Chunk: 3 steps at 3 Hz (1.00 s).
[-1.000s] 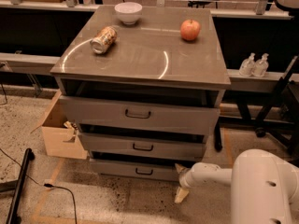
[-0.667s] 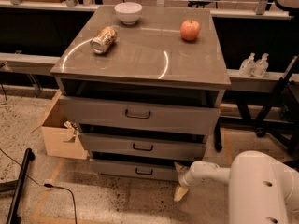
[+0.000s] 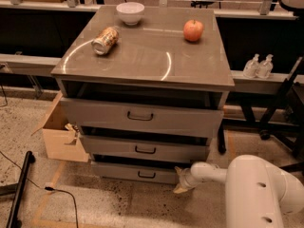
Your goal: Open bottom drawer
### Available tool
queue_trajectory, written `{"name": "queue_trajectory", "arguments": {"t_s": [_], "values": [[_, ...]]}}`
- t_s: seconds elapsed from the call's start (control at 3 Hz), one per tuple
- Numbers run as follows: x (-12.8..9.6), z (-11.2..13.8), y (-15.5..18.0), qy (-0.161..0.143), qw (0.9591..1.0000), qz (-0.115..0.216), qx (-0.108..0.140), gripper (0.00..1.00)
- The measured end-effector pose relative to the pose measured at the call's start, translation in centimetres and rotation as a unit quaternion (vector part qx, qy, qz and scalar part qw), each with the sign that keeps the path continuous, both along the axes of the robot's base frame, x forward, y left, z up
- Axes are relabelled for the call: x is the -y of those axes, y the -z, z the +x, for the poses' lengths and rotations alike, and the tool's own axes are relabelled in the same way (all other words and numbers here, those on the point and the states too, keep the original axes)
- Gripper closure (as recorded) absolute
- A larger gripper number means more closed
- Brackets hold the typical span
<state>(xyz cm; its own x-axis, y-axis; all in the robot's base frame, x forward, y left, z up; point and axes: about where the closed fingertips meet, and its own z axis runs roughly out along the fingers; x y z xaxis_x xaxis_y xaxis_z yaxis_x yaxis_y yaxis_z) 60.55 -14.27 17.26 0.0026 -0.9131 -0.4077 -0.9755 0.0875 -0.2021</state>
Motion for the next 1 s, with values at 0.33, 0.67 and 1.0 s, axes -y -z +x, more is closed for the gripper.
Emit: {"name": "queue_trajectory", "arguments": {"t_s": [0.33,0.67,1.0], "values": [[0.0,0.0,-0.1,0.0,1.0,0.0,0.0,0.71],[0.0,0.0,-0.9,0.0,1.0,0.0,0.0,0.95],[0.0,0.0,-1.7,0.0,1.0,0.0,0.0,0.93]]}}
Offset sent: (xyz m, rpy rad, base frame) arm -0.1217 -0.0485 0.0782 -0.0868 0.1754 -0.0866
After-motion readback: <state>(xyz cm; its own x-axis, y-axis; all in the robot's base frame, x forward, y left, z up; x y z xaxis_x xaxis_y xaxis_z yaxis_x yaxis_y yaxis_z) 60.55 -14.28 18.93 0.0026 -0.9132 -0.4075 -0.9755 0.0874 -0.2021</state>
